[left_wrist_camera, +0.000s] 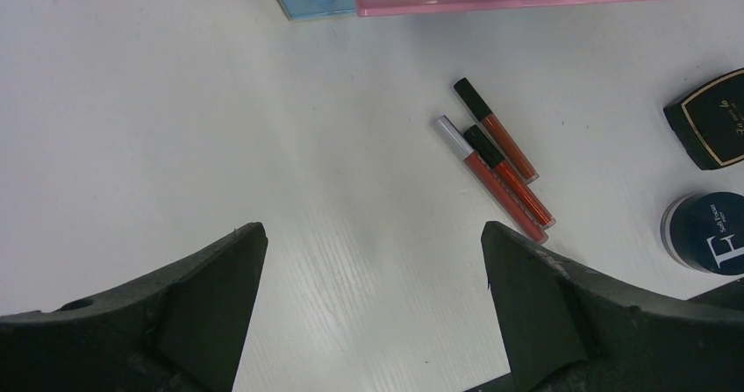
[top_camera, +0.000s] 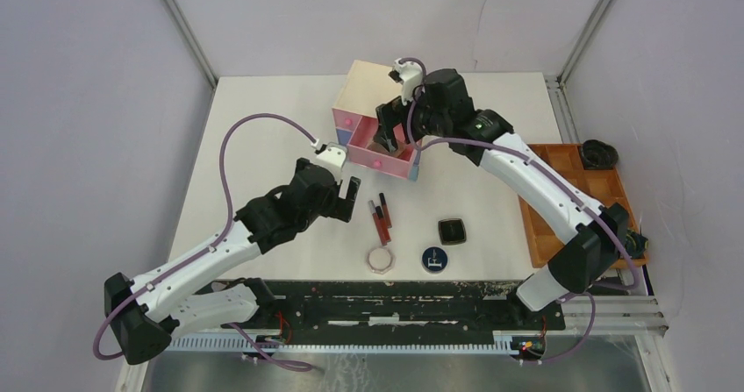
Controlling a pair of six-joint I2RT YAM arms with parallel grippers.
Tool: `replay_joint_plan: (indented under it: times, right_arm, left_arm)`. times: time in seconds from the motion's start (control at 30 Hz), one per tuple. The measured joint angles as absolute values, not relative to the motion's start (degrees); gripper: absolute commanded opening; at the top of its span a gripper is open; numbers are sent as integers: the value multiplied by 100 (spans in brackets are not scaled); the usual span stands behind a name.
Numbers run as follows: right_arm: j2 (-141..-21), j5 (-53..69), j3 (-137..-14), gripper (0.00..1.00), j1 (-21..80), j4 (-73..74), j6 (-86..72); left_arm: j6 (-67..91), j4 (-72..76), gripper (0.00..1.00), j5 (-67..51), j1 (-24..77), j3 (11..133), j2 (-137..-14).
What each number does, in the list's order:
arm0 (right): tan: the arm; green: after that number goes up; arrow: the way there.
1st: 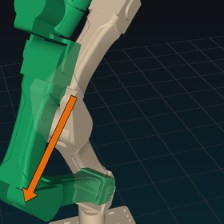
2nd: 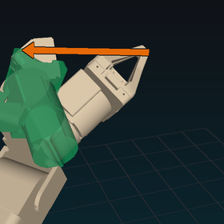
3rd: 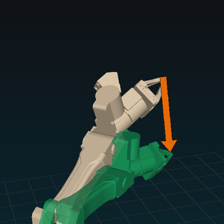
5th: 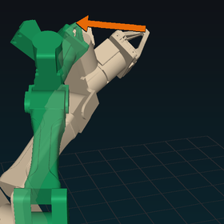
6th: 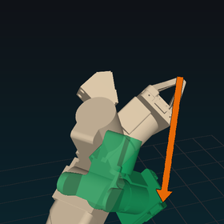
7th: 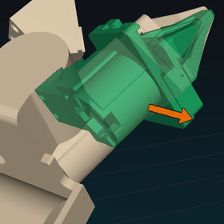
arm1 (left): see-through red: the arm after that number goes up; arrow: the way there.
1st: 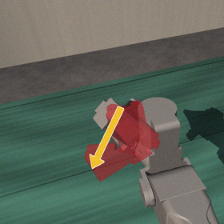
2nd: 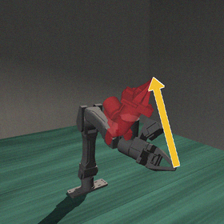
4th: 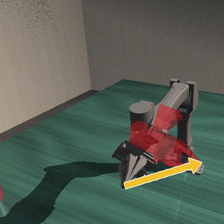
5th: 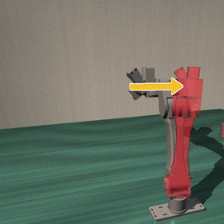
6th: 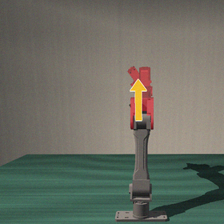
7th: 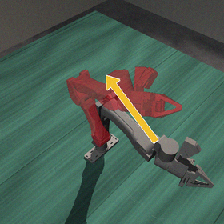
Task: Organize the makeup
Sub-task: Place the makeup in the drawer, then close the drawer in the storage box.
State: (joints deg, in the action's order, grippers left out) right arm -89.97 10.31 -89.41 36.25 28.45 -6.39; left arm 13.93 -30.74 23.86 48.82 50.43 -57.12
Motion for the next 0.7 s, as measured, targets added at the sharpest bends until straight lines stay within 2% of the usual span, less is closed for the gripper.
replay_joint_plan:
  times: [0.17, 0.33, 0.37, 0.47, 0.53, 0.6, 0.7]
  right_arm:
    - [-8726, 934, -8960, 95, 3625, 2714, -631]
    - [-8385, 145, -9098, 79, 3625, 2733, -497]
    - [-8331, -71, -9133, 72, 3623, 2731, -454]
    - [-8313, -670, -9327, 40, 3557, 2738, -292]
    - [-8431, -867, -9507, 21, 3424, 2740, -242]
    - [-8646, -913, -9677, 9, 3192, 2733, -290]
    - [-9011, -829, -9813, 1, 2805, 2646, -377]
  left_arm:
    - [1398, -3072, 99, 2386, 4882, 5043, -5710]
    - [1433, -3009, 90, 2364, 4882, 5043, -5710]
    - [1437, -2965, 87, 2355, 4882, 5043, -5710]
    - [1439, -2749, 70, 2307, 4873, 4995, -5704]
    - [1439, -2543, 50, 2209, 4862, 4888, -5651]
    - [1444, -2322, 32, 2078, 4860, 4755, -5559]
    - [1450, -1997, 7, 1861, 4860, 4624, -5435]
